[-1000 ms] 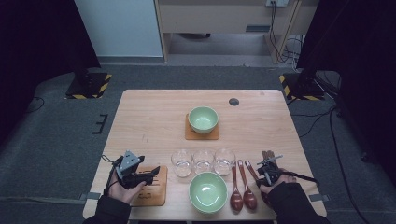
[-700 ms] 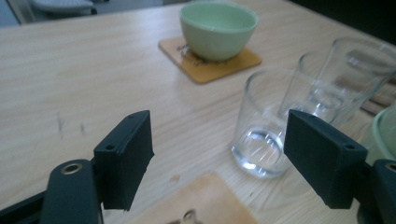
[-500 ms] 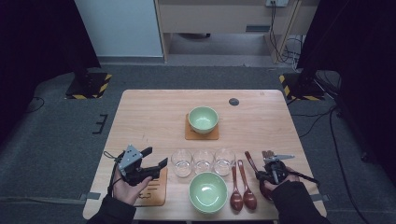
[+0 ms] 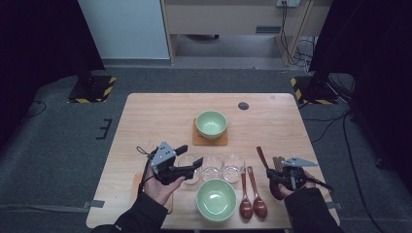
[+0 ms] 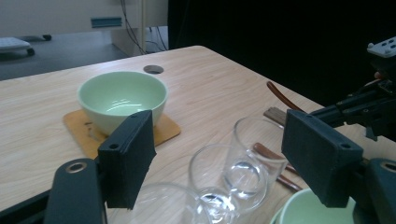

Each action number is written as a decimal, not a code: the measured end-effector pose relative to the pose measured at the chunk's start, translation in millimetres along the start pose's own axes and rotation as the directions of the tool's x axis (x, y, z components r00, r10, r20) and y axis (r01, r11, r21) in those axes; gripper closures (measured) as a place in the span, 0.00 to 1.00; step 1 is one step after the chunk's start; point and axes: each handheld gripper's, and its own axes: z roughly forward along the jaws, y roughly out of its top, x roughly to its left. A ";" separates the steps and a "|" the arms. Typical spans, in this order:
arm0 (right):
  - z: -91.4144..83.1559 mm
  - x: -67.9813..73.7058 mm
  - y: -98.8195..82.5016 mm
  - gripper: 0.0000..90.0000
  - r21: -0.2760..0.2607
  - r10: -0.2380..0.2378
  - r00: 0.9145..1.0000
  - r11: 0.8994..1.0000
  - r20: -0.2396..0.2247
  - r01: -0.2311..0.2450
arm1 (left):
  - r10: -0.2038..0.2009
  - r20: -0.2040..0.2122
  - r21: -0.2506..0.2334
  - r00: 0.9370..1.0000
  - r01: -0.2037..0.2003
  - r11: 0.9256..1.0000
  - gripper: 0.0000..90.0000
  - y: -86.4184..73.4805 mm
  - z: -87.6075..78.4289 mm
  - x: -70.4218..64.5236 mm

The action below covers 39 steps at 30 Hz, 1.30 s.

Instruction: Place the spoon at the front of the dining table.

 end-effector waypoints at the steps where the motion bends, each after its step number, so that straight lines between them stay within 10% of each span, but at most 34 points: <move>1: -1.2 0.2 0.3 0.90 -0.020 0.000 1.000 1.000 -0.007 0.000 | 0.006 0.004 0.002 1.000 -0.006 1.000 0.28 2.1 3.0 -2.2; 21: -20.8 0.7 11.1 0.90 -0.245 -0.054 0.997 0.969 -0.064 0.036 | -0.026 0.091 -0.034 0.996 0.030 0.999 0.30 37.8 51.4 -30.6; 39: -26.1 3.0 14.5 0.90 -0.298 -0.078 0.992 0.953 -0.098 0.045 | -0.022 0.134 -0.010 0.991 0.024 1.000 0.32 47.5 85.8 -48.5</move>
